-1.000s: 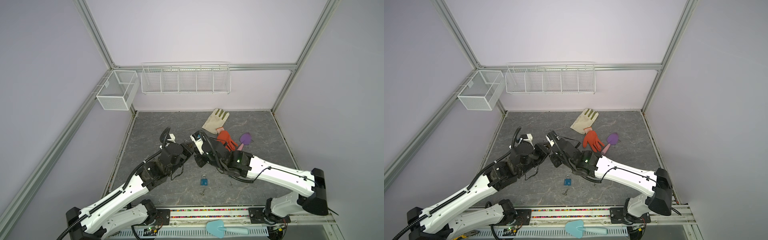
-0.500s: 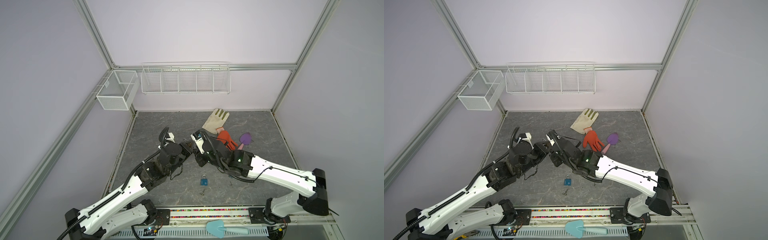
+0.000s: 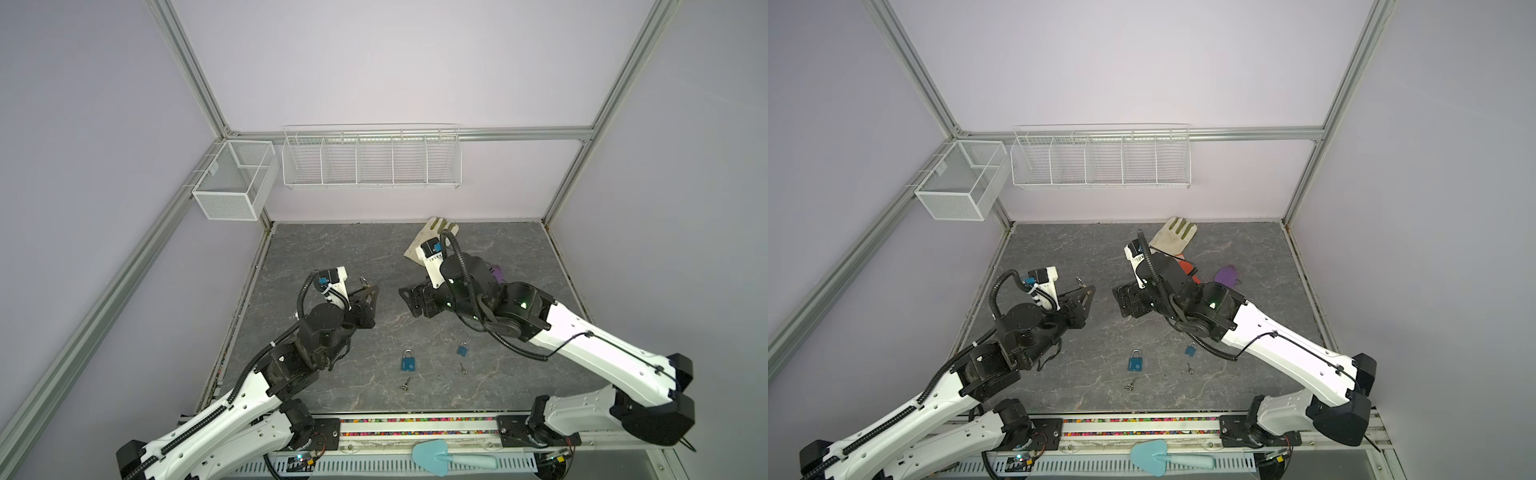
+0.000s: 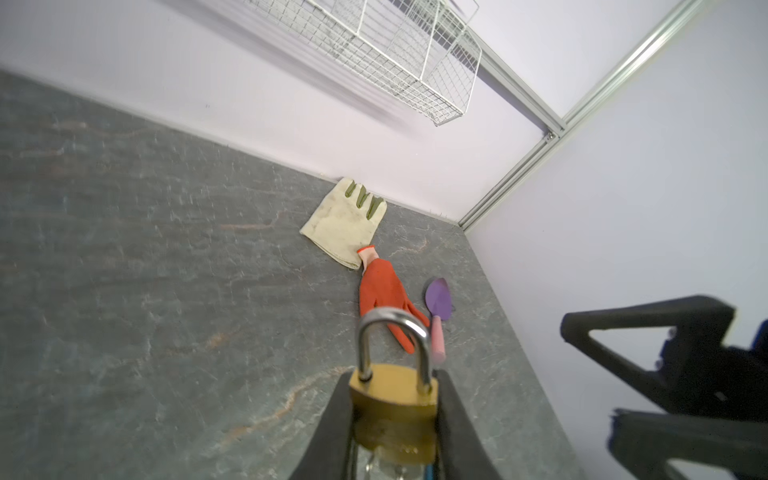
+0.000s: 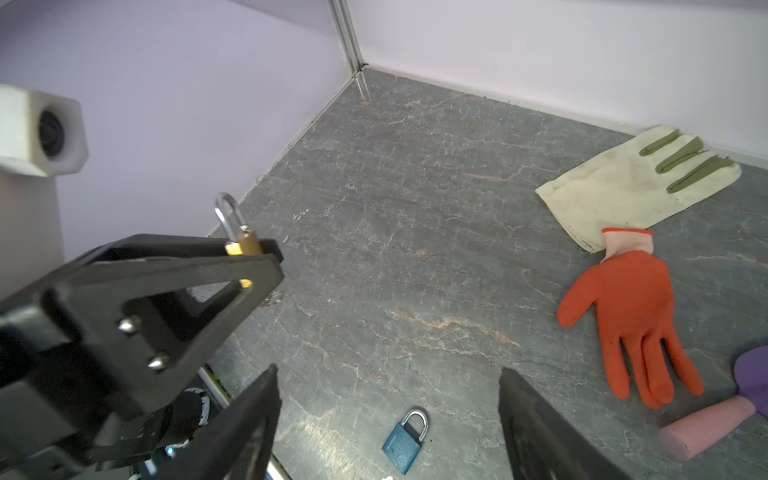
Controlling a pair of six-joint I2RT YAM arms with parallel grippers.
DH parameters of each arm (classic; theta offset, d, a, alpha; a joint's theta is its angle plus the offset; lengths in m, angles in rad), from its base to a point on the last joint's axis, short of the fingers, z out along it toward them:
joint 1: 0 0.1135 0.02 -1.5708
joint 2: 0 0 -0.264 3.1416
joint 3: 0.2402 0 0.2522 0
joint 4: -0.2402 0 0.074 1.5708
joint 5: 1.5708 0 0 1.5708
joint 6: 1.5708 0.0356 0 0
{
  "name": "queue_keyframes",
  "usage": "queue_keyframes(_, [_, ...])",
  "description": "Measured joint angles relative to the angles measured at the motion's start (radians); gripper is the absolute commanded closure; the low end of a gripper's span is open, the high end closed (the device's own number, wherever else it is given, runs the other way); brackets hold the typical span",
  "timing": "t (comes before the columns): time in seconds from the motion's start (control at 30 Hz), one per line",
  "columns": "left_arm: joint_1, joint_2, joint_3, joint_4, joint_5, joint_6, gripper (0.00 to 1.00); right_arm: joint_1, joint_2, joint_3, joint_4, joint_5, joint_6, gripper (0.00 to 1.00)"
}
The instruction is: Unlock with the key
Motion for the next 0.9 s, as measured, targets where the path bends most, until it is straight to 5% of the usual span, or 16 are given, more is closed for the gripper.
queue_keyframes(0.37, [-0.113,0.056,-0.235,0.437,-0.049,0.449,1.00,0.010,0.148,0.175,-0.171,-0.011,0.065,0.10])
queue_keyframes(0.9, [-0.120,0.137,-0.259,0.651,-0.108,0.565,1.00,0.042,0.322,0.389,-0.328,0.169,0.137,0.02])
